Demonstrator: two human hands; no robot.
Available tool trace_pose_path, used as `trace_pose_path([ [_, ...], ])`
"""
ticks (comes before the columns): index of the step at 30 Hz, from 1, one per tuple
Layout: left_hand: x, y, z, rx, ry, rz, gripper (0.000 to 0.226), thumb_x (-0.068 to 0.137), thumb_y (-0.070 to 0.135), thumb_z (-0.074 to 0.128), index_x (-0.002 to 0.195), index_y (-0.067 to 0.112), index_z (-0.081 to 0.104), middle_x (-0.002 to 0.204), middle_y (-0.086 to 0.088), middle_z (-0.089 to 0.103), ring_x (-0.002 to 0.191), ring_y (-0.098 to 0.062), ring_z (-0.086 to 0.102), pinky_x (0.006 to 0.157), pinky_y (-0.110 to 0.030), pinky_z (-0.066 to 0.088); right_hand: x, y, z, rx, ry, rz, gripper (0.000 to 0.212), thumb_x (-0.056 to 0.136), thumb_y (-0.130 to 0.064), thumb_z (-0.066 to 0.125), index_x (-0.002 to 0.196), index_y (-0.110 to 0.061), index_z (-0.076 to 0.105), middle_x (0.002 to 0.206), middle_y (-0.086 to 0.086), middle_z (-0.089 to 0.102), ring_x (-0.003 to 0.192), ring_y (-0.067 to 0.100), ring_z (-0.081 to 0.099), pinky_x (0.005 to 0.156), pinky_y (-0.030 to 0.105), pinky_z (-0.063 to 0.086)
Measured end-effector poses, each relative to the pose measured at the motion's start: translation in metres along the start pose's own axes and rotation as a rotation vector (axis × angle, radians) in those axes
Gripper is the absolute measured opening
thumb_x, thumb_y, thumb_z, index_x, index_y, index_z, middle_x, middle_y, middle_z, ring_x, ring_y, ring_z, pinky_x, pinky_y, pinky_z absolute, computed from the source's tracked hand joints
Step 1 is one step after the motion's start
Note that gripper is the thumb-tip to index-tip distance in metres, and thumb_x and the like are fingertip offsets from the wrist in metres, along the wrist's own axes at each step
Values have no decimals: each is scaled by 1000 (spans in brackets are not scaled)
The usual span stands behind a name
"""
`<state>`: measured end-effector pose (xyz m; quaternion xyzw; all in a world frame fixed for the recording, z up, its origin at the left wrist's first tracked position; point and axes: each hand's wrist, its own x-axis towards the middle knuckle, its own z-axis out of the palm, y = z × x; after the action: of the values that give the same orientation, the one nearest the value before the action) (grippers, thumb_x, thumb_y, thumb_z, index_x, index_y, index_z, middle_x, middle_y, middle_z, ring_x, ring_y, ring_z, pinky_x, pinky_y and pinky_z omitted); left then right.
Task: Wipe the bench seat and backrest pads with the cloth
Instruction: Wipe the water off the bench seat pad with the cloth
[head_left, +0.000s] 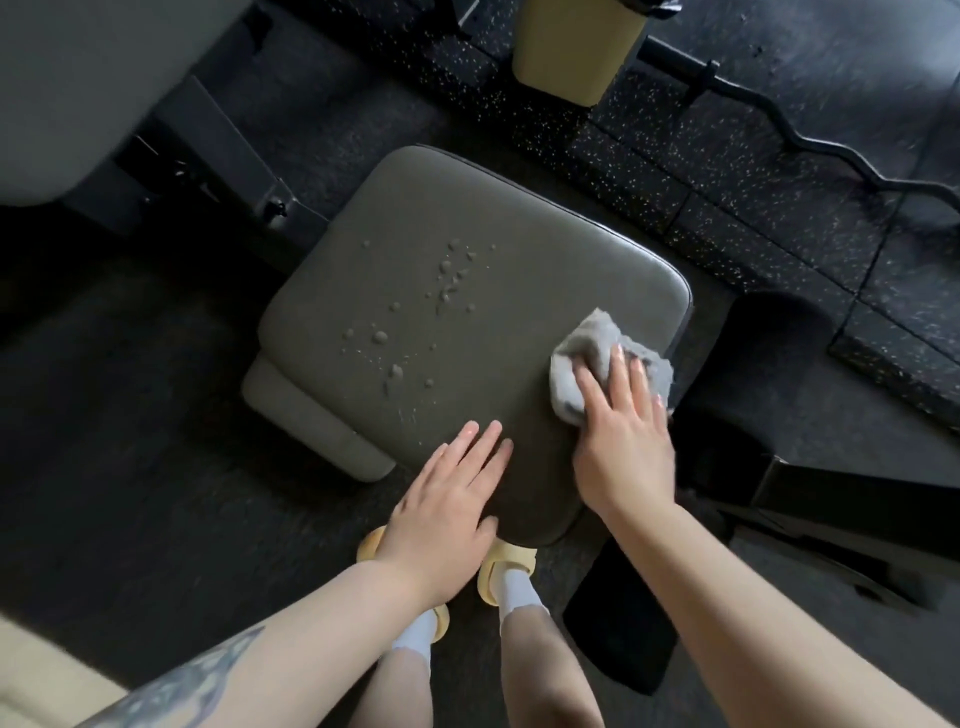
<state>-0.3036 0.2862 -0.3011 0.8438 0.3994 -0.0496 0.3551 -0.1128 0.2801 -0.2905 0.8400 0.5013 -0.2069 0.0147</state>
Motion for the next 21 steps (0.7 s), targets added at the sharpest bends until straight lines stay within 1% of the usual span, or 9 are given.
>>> trace_pose_path([
  [2, 0, 5, 0, -23, 11, -28, 68, 95, 26, 45, 153, 29, 9, 160, 15, -2, 144, -5, -17, 113, -21, -14, -5, -36, 9, 80, -14, 8, 74, 89, -10, 46, 153, -33, 15, 162, 5, -7, 148, 26, -10, 120, 44, 2],
  [4, -4, 2, -1, -44, 21, -39, 61, 94, 27, 45, 150, 29, 22, 158, 12, 17, 147, -8, -5, 116, -22, -6, -36, -45, 26, 71, -39, -183, 70, 91, -14, 53, 152, -33, 23, 162, 3, 2, 149, 25, -5, 120, 42, 4],
  [7, -16, -23, 1, 86, -64, 97, 67, 85, 25, 49, 149, 26, 28, 156, 9, 26, 148, -12, 5, 119, -33, 13, -59, -6, 20, -52, -98, -366, 78, 76, -11, 71, 145, -29, 40, 158, 4, 26, 146, 26, 20, 114, 45, 24],
  [9, -22, -36, 1, 165, -114, 150, 73, 84, 23, 53, 151, 24, 24, 159, 8, 20, 148, -13, 9, 118, -35, 18, -46, 18, 10, -122, -62, -348, 76, 74, -5, 70, 142, -26, 45, 156, 6, 30, 144, 27, 26, 112, 50, 32],
  [11, -23, -38, -2, 172, -89, 161, 70, 85, 24, 52, 150, 23, 26, 158, 8, 22, 147, -13, 14, 117, -32, 15, -21, 9, 3, -68, -12, -207, 73, 82, -2, 57, 147, -28, 37, 160, 5, 18, 148, 26, 14, 116, 49, 24],
  [13, -22, -34, -6, 109, -42, 145, 63, 85, 26, 45, 147, 24, 34, 155, 9, 29, 145, -10, 18, 118, -25, 9, -11, -26, 8, 21, -4, -64, 74, 86, -4, 46, 151, -30, 23, 162, 5, 1, 149, 25, -4, 121, 44, 6],
  [15, -23, -31, -12, -19, -21, 85, 58, 85, 24, 42, 142, 23, 42, 149, 8, 40, 141, -7, 23, 117, -18, 6, -25, -52, 22, 47, -45, -161, 74, 87, -7, 48, 152, -32, 21, 162, 4, 0, 149, 26, -7, 121, 45, 4],
  [18, -32, -37, -14, -5, -26, 90, 54, 86, 19, 51, 139, 23, 46, 146, 8, 43, 140, -5, 22, 118, -24, 17, -63, -35, 32, -25, -112, -386, 84, 73, -9, 72, 146, -30, 37, 158, 3, 22, 147, 26, 15, 119, 44, 19],
  [21, -40, -49, -16, 203, -62, 101, 72, 80, 23, 63, 146, 22, 36, 153, 9, 34, 142, -7, 26, 115, -31, 20, -62, 8, 20, -106, -82, -356, 73, 71, -6, 70, 139, -25, 50, 155, 3, 28, 144, 24, 26, 114, 42, 22],
])
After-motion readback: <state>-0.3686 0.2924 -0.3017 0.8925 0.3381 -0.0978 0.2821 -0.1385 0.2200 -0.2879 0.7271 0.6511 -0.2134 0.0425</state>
